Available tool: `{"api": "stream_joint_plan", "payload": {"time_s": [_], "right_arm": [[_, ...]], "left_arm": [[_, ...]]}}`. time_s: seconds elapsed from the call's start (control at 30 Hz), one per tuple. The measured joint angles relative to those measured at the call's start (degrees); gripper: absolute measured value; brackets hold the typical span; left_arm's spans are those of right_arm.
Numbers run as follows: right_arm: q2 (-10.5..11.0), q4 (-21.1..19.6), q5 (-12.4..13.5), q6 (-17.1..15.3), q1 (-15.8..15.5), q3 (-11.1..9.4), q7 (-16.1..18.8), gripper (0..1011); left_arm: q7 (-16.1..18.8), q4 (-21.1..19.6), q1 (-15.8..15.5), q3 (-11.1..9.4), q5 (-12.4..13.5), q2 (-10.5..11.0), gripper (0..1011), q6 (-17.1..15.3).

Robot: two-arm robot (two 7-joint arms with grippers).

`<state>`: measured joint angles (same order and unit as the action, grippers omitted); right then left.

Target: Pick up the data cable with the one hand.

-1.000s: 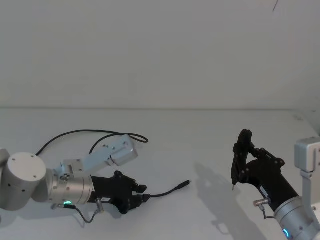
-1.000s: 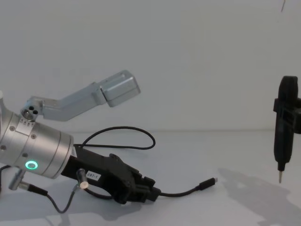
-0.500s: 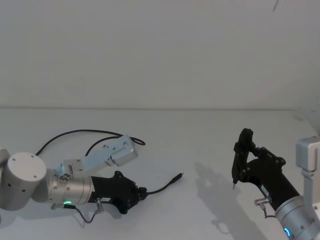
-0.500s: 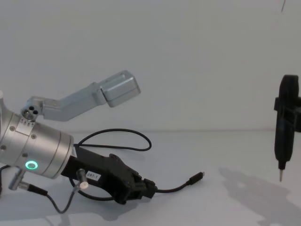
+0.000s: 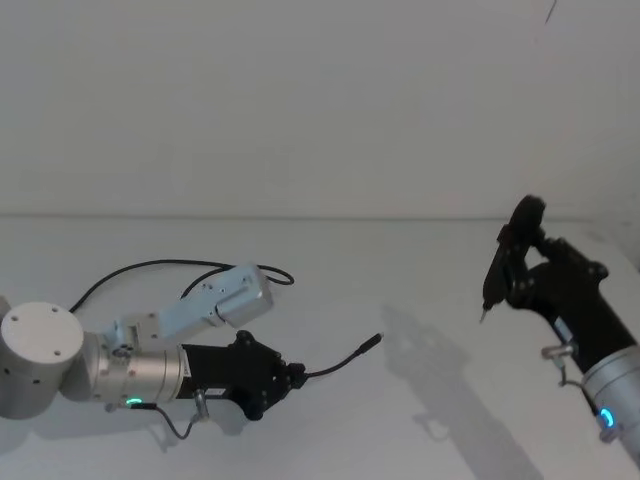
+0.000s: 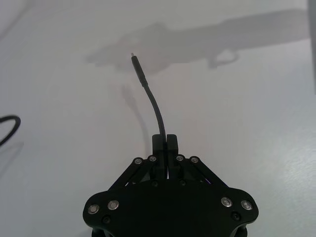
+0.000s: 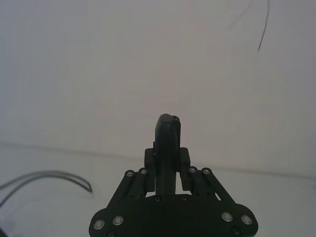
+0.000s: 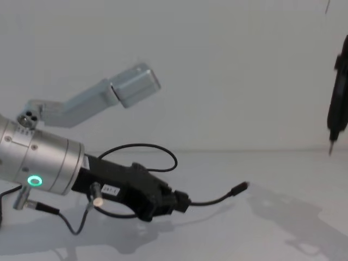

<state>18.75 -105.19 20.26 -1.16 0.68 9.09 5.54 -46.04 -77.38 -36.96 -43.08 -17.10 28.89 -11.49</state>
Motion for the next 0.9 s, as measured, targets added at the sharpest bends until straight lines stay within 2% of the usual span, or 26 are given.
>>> {"api": "stream_joint_plan", "payload": {"time_s": [0.3, 0.43, 0.7, 0.9], "right_arm": [[-0.5, -1.4, 4.0, -1.8, 1.7, -2.3, 1.4, 279], [-0.6, -1.7, 7.0, -4.5, 2.7, -3.3, 2.3, 279], [-0.4, -1.5, 10.8, -8.0, 4.4, -4.0, 3.7, 279], [0.0, -0.9, 12.5, -9.7, 5.5, -4.0, 4.5, 279]], "left_arm": [[-0.7, -2.9, 0.7, 1.4, -2.2, 1.1, 38, 2.8], [-0.9, -3.8, 1.0, 1.8, -2.9, 1.4, 39, 3.6], [-1.0, -4.8, 1.2, 2.2, -3.6, 1.7, 38, 4.4], [-1.1, -5.2, 1.3, 2.4, -4.0, 1.9, 39, 4.9]]}}
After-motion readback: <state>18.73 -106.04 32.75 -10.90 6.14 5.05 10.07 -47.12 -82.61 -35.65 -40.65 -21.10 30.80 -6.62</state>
